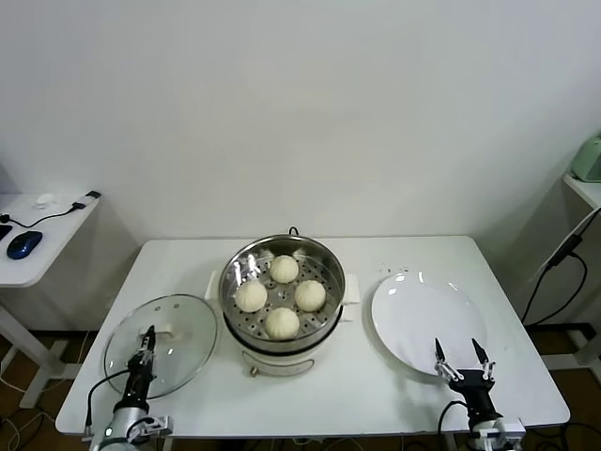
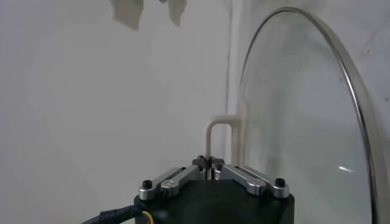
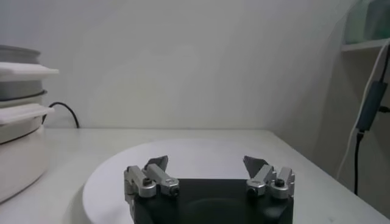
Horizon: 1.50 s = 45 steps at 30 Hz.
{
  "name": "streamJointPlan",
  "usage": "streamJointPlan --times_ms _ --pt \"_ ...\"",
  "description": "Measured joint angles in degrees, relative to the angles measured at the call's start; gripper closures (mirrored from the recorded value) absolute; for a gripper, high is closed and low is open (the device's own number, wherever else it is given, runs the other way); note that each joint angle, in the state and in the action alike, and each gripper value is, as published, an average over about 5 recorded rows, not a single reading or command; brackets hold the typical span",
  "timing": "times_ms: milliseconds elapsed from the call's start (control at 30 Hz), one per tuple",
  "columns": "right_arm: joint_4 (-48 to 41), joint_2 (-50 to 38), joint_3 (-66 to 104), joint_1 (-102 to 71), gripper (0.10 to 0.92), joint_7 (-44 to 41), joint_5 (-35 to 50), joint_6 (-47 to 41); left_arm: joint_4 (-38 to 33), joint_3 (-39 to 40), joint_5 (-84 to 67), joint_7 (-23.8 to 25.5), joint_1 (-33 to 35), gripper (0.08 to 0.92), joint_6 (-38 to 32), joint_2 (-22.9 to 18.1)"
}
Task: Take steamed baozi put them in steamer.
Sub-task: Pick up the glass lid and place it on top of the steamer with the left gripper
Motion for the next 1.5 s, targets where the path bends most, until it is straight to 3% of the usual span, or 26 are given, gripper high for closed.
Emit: streamJointPlan --times_ms 333,867,1167,1500 --pt "0.39 0.21 0.51 0.04 0.203 0.69 -0.5 0.05 -7.53 -2.71 -2.67 3.14 2.44 0.877 -0.45 2.16" --pt "2.02 0.45 1.13 -0.01 0.203 3.04 -4.08 -1.4 -30.24 -4.47 -15.83 23.5 3.96 0.877 10.04 9.95" --pt "1.33 0.82 1.05 0.71 0.203 3.81 -5.35 -0.32 -38.25 5.73 -9.58 29.71 1.54 0.877 18.53 9.58" --pt "-0.13 0.94 0.97 1.4 0.203 4.15 -5.73 1.78 -41.1 21.0 2.42 35.17 -2.94 0.877 27.49 4.02"
